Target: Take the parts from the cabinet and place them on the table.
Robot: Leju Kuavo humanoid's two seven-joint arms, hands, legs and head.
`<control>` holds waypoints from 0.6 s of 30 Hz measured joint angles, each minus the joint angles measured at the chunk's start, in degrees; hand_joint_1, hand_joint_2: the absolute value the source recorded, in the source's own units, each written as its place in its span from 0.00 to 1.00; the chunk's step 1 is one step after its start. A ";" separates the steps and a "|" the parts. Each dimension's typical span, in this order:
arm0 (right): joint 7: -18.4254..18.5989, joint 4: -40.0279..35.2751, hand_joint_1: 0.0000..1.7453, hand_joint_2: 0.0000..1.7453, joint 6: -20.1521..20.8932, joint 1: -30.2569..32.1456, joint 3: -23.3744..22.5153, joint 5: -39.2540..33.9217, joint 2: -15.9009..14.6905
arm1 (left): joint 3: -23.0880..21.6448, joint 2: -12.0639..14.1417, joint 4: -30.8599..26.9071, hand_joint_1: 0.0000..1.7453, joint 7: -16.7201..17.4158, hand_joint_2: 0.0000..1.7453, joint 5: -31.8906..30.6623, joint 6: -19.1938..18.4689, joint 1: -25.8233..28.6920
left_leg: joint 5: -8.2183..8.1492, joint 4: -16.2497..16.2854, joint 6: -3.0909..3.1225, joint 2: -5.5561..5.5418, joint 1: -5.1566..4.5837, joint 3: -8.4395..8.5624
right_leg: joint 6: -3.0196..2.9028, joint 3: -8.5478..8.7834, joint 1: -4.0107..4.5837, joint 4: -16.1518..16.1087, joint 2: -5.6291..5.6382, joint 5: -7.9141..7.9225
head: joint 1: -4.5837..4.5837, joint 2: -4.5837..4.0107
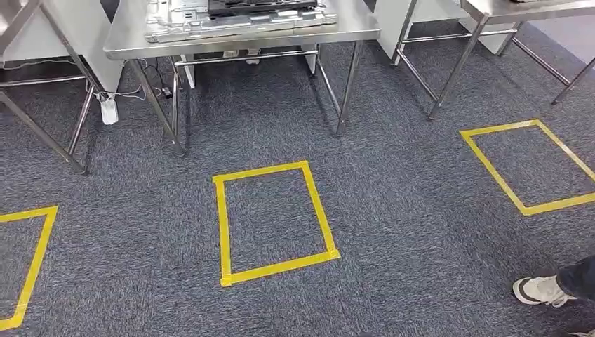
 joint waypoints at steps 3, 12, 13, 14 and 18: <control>-0.42 0.37 0.00 1.00 1.57 0.72 -2.29 -1.66 0.04 | -0.94 0.59 -2.60 0.00 1.11 1.00 4.33 -0.76 -0.59 | 0.50 -0.02 -1.16 0.19 -0.23 -0.58 | -0.62 -0.32 0.48 -0.92 0.07 -0.17 | -0.39 0.00; 0.11 -2.52 0.00 1.00 4.70 2.32 -5.79 -3.89 -0.22 | -3.02 1.35 -1.96 0.00 3.74 1.00 14.75 -2.29 4.55 | 1.36 -1.51 -1.03 -0.26 -0.17 -0.03 | -1.19 -0.22 0.55 -1.48 -0.23 0.16 | -1.47 0.00; 0.11 -2.78 0.00 1.00 4.74 2.34 -5.86 -3.95 -0.22 | -3.19 1.42 -1.87 0.00 3.82 1.00 14.99 -2.32 4.77 | 1.40 -1.58 -1.11 -0.24 -0.16 -0.02 | -1.22 -0.24 0.55 -1.48 -0.23 0.17 | -1.51 0.00; 0.11 -2.91 0.00 1.00 4.74 2.34 -5.94 -4.04 -0.22 | -3.30 1.51 -1.83 0.00 3.87 1.00 15.08 -2.34 4.91 | 1.43 -1.59 -1.17 -0.24 -0.16 -0.02 | -1.22 -0.23 0.57 -1.47 -0.23 0.17 | -1.55 0.00; 0.11 -3.32 0.00 1.00 4.76 2.41 -6.58 -4.13 -0.28 | -3.43 1.51 -1.72 0.00 3.87 1.00 15.23 -2.64 5.38 | 1.49 -1.60 -1.65 -0.25 -0.18 -0.09 | -1.25 -0.23 0.59 -1.44 -0.26 0.18 | -1.55 0.00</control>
